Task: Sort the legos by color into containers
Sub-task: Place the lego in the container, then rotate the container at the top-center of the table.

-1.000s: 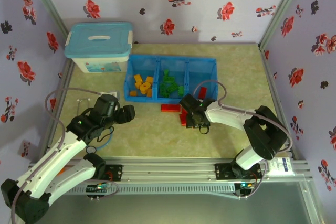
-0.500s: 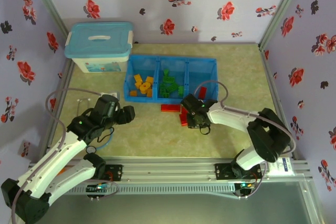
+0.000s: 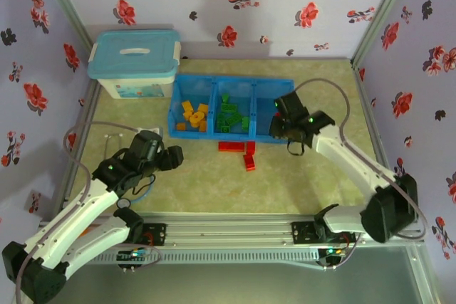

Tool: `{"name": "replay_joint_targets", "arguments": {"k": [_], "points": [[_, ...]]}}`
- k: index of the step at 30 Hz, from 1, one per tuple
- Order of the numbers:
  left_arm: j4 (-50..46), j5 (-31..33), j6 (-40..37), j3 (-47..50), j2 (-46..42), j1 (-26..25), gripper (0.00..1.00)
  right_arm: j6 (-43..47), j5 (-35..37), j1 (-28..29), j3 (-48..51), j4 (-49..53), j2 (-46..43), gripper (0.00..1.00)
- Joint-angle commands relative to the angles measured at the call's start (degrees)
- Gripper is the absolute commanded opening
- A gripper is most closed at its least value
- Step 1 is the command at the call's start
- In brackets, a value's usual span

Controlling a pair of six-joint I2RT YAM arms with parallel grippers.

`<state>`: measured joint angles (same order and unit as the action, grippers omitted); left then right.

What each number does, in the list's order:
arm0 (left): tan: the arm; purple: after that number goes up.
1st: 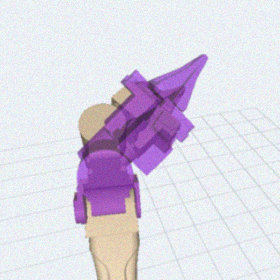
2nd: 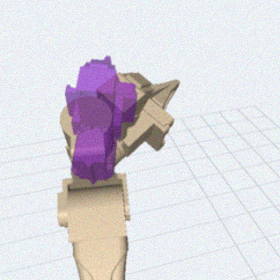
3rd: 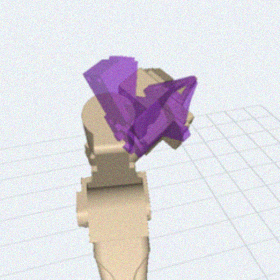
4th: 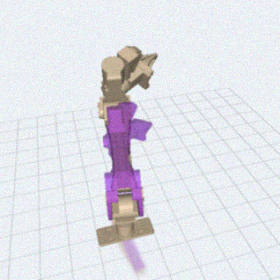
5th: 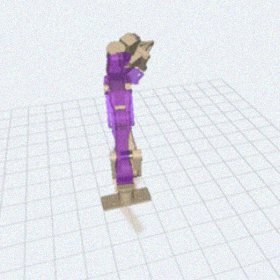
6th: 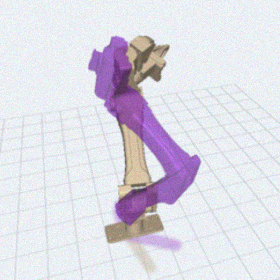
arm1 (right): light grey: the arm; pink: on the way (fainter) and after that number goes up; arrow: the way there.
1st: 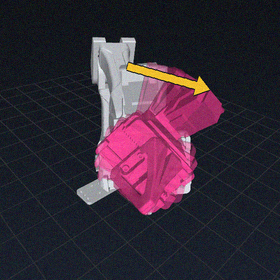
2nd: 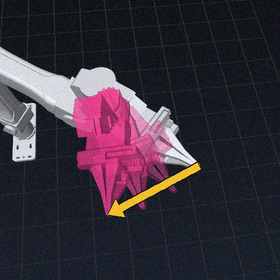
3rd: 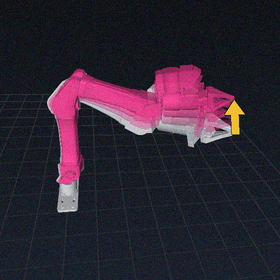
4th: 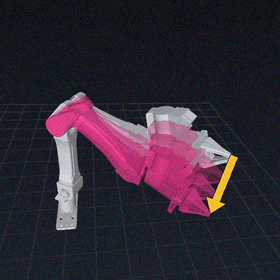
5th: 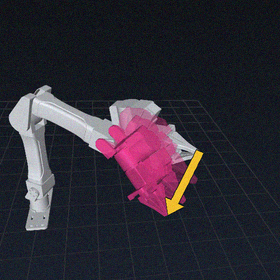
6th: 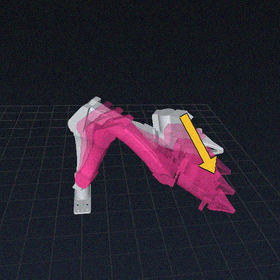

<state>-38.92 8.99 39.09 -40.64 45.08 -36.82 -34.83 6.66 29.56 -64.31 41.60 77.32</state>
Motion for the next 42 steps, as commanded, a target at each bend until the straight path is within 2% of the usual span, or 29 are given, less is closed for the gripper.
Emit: {"name": "replay_joint_targets", "arguments": {"k": [1,8,9,10,12,15,22,30,36,42], "points": [[-0.28,0.41,2.63,2.34,-2.34,-1.3,0.74,5.29,-2.87,-2.81,-6.46,3.14,8.05,0.26],[0.17,0.97,6.97,7.8,-4.78,-6.62,0.74,7.02,-3.21,-7.21,-15.01,5.07,19.3,0.3],[0.77,1.27,7.81,8.59,-4.78,-7.72,0.74,7.05,-2.61,-7.24,-15.86,5.6,20.16,0.34],[1.54,1.44,8.43,9.29,-4.66,-8.72,0.74,7.06,-2.37,-7.23,-16.68,6.22,20.76,0.43],[3.25,1.81,9.37,10.46,-4.02,-10.33,0.74,6.9,-2.33,-7.24,-17.42,6.88,20.82,0.7],[6.53,1.82,9.86,11.12,-1.89,-12.17,0.74,5.67,-0.11,-5.98,-16.03,6.32,17.97,0.77],[17.18,-1.94,8.46,9.66,8.3,-13.2,0.74,3.12,5.43,1.22,-10.65,6.45,9.7,0.76],[25.56,-4.22,5.29,1.62,27.13,-13.12,0.74,-4.07,4.76,8.76,5.87,-0.13,-4.33,0.74],[25.94,-4.54,0.98,-7.26,40.71,-10.43,0.73,-8.63,4.65,9.9,16.06,-1.63,-15.41,0.72],[23.64,-5.37,-1.9,-16.22,50.35,-9.57,0.7,-10.46,4.87,10.08,20.47,-0.74,-22.2,0.7]]}}
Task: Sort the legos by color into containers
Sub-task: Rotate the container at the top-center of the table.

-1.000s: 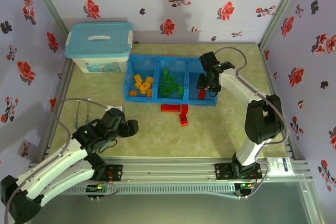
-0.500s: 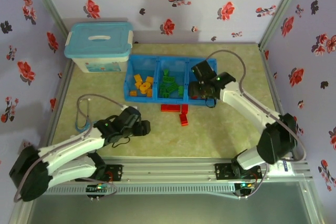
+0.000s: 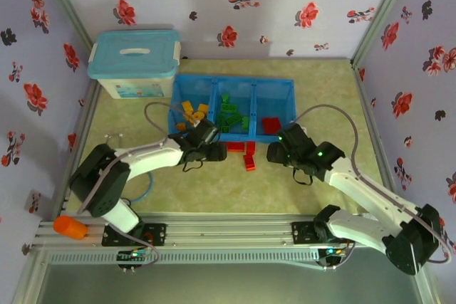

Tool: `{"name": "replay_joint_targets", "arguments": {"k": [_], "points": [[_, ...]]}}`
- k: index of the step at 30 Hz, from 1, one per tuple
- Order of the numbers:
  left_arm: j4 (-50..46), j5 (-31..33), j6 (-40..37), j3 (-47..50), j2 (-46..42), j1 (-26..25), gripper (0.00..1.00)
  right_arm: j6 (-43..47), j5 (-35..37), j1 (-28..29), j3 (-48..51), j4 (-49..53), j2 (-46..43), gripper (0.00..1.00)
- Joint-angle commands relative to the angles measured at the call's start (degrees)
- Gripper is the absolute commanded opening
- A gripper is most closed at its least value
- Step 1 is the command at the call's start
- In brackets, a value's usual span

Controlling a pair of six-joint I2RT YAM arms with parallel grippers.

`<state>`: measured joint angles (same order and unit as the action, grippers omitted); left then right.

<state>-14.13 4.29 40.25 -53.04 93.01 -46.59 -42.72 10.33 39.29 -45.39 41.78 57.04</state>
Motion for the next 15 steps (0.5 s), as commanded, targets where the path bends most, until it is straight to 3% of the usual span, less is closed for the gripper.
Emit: {"name": "replay_joint_targets", "arguments": {"k": [1,15], "points": [[-1.54,-0.63,-3.27,-4.88,3.63,0.27,0.69,-2.87,1.05,0.39,2.0,-0.99,-2.46,0.7],[-6.8,-0.66,-6.35,-17.74,14.72,2.51,0.67,-5.83,1.09,2.55,5.29,-2.58,-4.66,0.68]]}}
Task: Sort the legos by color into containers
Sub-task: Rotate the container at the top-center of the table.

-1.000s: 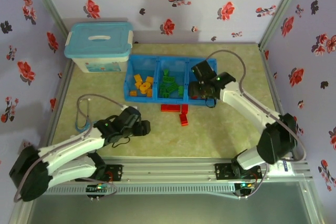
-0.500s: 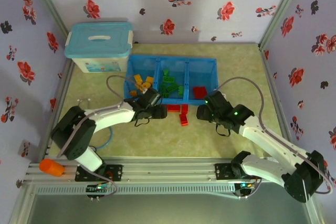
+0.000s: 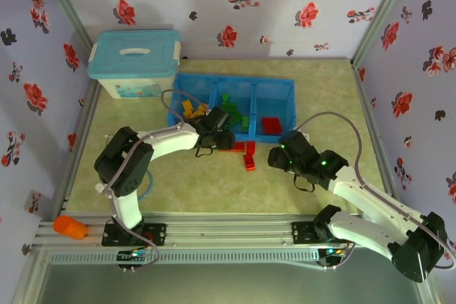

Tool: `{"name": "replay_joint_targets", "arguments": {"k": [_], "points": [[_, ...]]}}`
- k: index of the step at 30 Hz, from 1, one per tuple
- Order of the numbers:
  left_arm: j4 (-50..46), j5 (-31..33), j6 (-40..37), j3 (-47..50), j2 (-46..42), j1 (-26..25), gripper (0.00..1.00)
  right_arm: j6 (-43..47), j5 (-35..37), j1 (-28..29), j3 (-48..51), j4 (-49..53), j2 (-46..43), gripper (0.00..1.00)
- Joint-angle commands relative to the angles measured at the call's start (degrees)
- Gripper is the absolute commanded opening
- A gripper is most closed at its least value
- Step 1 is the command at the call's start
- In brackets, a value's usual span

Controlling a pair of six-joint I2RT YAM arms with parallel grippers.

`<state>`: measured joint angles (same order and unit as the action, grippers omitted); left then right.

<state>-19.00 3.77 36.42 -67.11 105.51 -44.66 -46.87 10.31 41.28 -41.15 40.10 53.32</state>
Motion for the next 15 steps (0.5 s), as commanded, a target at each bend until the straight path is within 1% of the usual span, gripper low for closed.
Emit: {"name": "replay_joint_targets", "arguments": {"k": [1,4,7,15], "points": [[-2.15,-0.16,-2.67,-4.39,2.72,0.48,0.67,-1.86,1.1,0.64,1.3,-0.92,-1.01,0.68],[-2.53,-0.42,-2.64,-5.58,3.62,0.54,0.66,-2.5,1.34,1.21,2.03,-1.11,-1.74,0.67],[-2.07,-0.47,-2.35,-4.4,3.17,0.43,0.66,-3.11,1.71,1.85,2.54,-0.99,-2.24,0.67],[0.95,0.09,-0.41,3.08,0.55,1.13,0.55,-4.54,2.02,3.62,3.98,-3.08,-1.44,0.67]]}}
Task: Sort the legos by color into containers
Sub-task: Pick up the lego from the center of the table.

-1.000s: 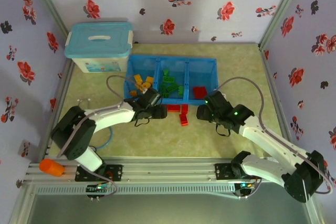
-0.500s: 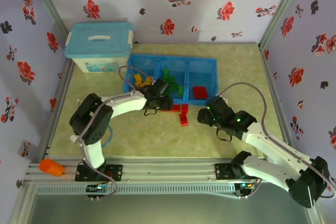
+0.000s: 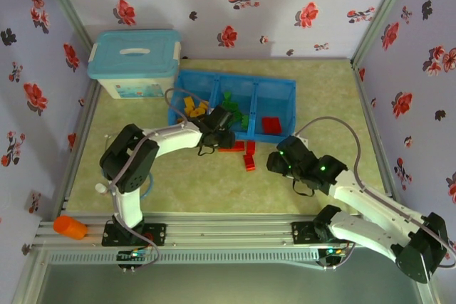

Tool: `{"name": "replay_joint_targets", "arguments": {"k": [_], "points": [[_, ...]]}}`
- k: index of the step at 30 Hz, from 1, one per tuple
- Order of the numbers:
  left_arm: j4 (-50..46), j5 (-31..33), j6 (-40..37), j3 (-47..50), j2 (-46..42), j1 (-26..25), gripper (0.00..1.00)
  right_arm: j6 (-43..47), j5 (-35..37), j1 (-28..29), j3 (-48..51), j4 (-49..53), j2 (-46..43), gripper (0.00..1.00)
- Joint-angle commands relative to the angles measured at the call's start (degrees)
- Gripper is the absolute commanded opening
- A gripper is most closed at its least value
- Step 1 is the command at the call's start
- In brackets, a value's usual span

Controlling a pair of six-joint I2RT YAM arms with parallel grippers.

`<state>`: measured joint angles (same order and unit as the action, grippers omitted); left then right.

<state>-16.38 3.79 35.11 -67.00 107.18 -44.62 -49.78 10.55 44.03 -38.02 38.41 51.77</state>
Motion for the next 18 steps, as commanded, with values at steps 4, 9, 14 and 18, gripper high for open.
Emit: {"name": "replay_joint_targets", "arguments": {"k": [4,9,14,18], "points": [[-0.57,0.0,1.53,5.5,-2.74,1.37,0.53,-2.42,2.43,2.07,1.36,-2.03,0.6,0.67],[0.16,0.37,2.13,8.27,-5.4,1.47,0.51,-2.91,2.99,2.9,1.53,-1.94,0.45,0.67],[0.19,1.24,2.21,10.85,-7.71,1.6,0.51,-2.96,3.53,3.09,1.02,-1.59,0.52,0.67],[0.03,1.56,2.23,12.27,-8.94,1.82,0.5,-3.14,3.5,3.4,1.11,-1.94,0.87,0.66]]}}
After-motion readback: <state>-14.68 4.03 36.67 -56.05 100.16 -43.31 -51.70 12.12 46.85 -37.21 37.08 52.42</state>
